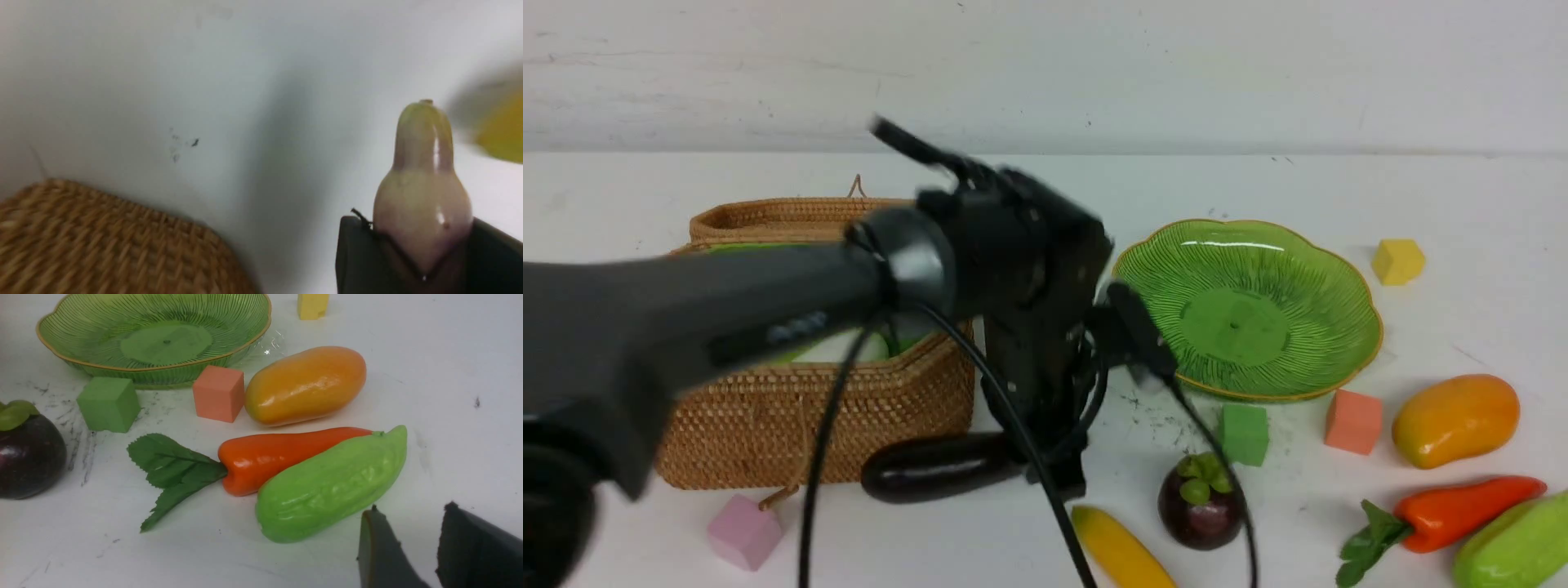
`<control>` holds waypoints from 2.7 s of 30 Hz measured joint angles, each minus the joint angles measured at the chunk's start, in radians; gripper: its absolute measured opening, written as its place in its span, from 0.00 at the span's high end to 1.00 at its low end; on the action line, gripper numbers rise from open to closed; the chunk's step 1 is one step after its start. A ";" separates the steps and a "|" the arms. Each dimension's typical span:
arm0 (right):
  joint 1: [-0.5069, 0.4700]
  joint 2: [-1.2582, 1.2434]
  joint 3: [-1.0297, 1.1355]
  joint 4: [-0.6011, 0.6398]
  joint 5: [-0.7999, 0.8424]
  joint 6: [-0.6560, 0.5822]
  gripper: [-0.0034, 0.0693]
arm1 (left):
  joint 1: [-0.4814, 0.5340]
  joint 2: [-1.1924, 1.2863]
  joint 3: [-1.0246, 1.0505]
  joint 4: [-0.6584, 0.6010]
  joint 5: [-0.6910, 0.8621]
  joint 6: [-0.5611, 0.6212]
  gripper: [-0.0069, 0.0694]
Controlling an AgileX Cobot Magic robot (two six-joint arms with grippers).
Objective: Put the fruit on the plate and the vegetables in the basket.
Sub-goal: Use the left arm to grab an eggplant and put it into the left basket, then use the right arm to grab a banana and put it into the right plate
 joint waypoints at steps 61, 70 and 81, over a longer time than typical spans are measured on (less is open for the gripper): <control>0.000 0.000 0.000 0.000 0.000 0.000 0.62 | 0.370 -0.754 0.163 -0.262 0.050 -0.198 0.93; 0.000 0.000 0.000 0.000 0.000 0.000 0.62 | 0.370 -0.892 0.215 -0.254 0.167 -0.429 0.93; 0.000 0.000 0.000 0.000 0.000 0.000 0.62 | 0.370 -1.413 0.749 -0.414 -0.014 -0.465 0.93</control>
